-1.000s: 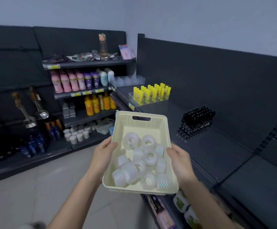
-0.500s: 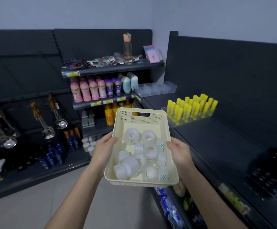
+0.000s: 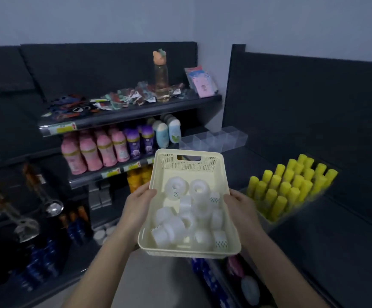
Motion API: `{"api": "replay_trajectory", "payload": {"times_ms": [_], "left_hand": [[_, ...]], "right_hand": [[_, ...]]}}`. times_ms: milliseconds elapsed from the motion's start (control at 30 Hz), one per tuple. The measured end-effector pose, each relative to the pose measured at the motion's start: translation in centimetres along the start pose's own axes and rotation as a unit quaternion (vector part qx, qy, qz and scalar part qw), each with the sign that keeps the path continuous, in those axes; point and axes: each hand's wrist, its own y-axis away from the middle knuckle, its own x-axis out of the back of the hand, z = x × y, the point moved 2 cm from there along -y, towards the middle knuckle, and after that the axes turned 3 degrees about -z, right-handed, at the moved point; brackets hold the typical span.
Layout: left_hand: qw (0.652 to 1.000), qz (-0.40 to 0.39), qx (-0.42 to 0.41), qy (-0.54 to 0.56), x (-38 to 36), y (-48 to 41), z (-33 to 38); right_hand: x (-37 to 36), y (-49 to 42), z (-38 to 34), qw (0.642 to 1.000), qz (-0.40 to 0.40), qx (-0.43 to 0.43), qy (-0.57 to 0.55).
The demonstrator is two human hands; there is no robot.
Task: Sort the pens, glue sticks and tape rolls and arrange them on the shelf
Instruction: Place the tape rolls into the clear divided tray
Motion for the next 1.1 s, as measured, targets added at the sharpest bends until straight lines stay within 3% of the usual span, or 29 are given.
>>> {"api": "replay_trajectory", "payload": {"times_ms": [300,467,600,867,1100], "left_hand": [[0.991,-0.123,-0.007,-0.054,-2.2,-17.6,3.0],[0.972,-0.210,-0.002,-0.103,-5.4,-23.6,4.5],[0.952,-0.279,0.007,-0.127,-9.0,-27.1,4.5],[0.901,-0.382,-0.031,-0.201,-16.9,-34.6,4.7],[0.872,-0.427,-0.044,-0.236,-22.7,-39.2,2.2]], "right_hand": [[-2.9,-9.7,-2.1,0.985,0.172,-0.003,-0.033],[-2.8,-11.9,-3.1,0.969,0.234,-0.015,-0.083],[-1.3,-13.9,-3.5,0.950,0.305,-0.015,-0.060],[3.5,-21.1,-2.7,0.919,0.392,-0.038,0.006],[5.6,-24.2,-1.8,0.896,0.439,-0.058,0.017]]}}
